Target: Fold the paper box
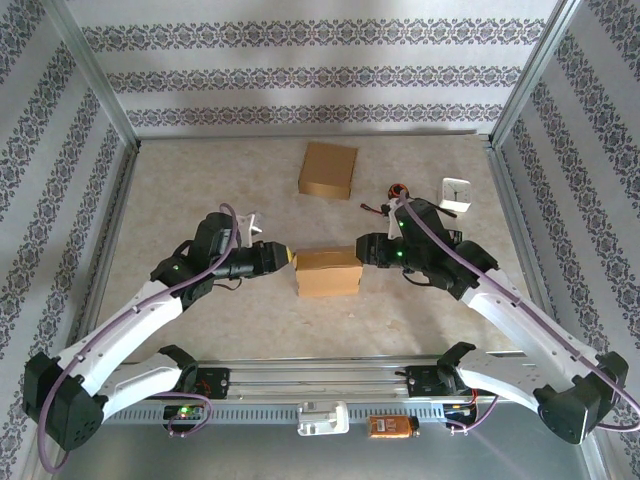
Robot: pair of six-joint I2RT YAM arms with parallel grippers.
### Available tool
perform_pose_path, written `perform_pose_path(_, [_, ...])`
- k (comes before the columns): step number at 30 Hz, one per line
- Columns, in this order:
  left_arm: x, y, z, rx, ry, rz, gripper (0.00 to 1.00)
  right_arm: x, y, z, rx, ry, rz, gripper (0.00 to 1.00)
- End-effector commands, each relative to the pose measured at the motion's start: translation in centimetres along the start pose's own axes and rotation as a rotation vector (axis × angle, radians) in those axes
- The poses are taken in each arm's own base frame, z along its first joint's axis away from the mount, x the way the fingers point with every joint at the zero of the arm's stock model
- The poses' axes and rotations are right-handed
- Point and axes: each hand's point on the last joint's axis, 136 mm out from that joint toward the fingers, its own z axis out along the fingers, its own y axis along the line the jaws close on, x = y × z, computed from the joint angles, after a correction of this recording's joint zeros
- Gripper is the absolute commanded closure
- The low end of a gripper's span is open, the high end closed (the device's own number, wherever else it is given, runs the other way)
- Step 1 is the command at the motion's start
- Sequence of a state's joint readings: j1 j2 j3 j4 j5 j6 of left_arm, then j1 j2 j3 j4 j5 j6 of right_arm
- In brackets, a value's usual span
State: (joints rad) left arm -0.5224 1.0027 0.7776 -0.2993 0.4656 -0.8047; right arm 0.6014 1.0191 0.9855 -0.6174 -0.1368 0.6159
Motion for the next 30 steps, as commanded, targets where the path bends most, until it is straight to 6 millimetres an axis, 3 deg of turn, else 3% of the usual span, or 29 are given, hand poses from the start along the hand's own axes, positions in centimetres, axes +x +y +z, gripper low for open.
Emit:
perform_pose_path(1, [-2.4,0.2,-0.5,-0.05,-0.107,-0.134,0.64,-1.2,-0.7,-0.9,0.036,-0.043,0.123,0.62])
perform_pose_path(9, [-2.2,-3.0,2.0,0.089,0.001,-0.209,0.61,0.6,-2.1,1.4,0.076,0.08,0.152,0.65])
perform_pose_path(13, [-2.1,-3.0,2.7,0.096,0.013,-0.218,0.54,0.8,-1.5,2.2,0.045,0.107,0.16,0.72])
perform_pose_path(19, [-1.1,-3.3,3.7,0.107,0.054,-0.225,0.61,1.3,-1.7,2.6,0.046,0.122,0.165,0.8])
perform_pose_path(25, [0.9,-0.9,4.9,0.044,0.097,-0.28,0.71,2.9,-2.3,3.6,0.066,0.166,0.159,0.82])
perform_pose_path(30, [2.1,1.4,4.8,-0.038,0.095,-0.269,0.79,4.8,-3.3,4.6,0.101,0.212,0.147,0.84])
